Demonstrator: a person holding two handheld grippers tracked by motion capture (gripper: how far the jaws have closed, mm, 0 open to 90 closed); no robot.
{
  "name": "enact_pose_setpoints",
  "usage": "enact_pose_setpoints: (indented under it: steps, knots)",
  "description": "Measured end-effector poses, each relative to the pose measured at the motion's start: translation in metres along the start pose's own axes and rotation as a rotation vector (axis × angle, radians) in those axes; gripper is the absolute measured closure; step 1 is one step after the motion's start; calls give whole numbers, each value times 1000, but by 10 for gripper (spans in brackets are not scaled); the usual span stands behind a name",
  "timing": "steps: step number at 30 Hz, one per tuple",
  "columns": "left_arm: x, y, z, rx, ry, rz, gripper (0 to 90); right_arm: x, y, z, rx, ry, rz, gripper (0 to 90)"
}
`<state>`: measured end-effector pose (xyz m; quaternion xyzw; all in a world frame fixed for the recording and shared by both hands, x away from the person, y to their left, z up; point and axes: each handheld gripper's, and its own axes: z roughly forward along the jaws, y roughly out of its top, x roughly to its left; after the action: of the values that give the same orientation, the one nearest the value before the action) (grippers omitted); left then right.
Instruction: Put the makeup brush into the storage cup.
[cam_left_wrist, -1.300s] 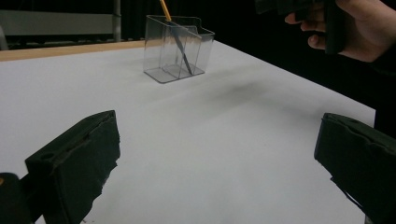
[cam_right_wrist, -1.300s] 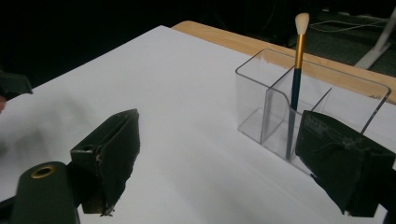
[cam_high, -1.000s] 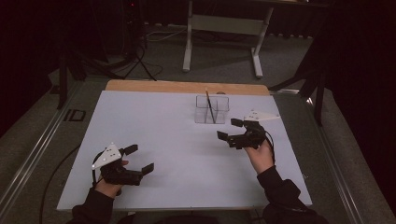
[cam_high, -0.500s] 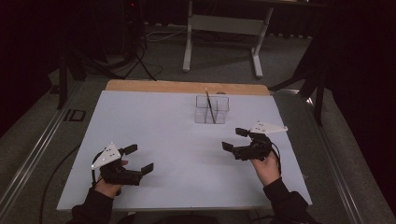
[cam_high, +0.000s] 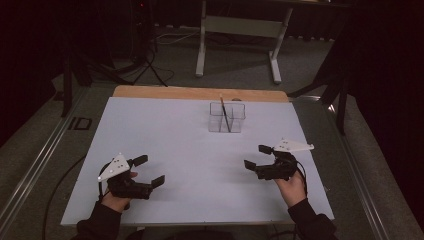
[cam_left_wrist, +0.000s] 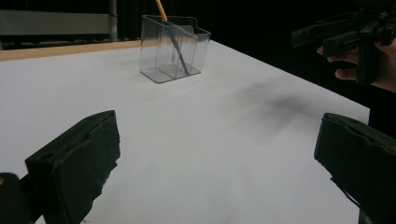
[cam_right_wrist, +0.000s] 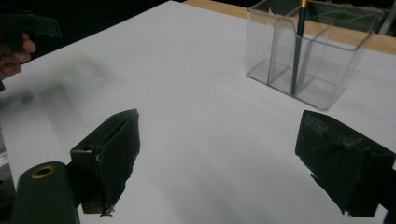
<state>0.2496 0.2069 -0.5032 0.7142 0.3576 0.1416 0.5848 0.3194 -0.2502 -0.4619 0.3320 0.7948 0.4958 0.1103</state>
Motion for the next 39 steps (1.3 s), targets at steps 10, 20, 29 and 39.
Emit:
enact_pose_setpoints:
  steps: [10,20,29,39]
  knots:
    - [0,0,0,1,-4,2,5,-8,-13,-3,28,-9,-8,134]
    - [0,0,0,1,-7,2,5,-17,-21,-8,45,-56,17,133]
    - [-2,0,2,7,-17,14,5,-22,-26,-4,68,-70,2,134]
    - [-2,-1,3,14,-20,15,5,-22,-27,-2,80,-70,-5,135]
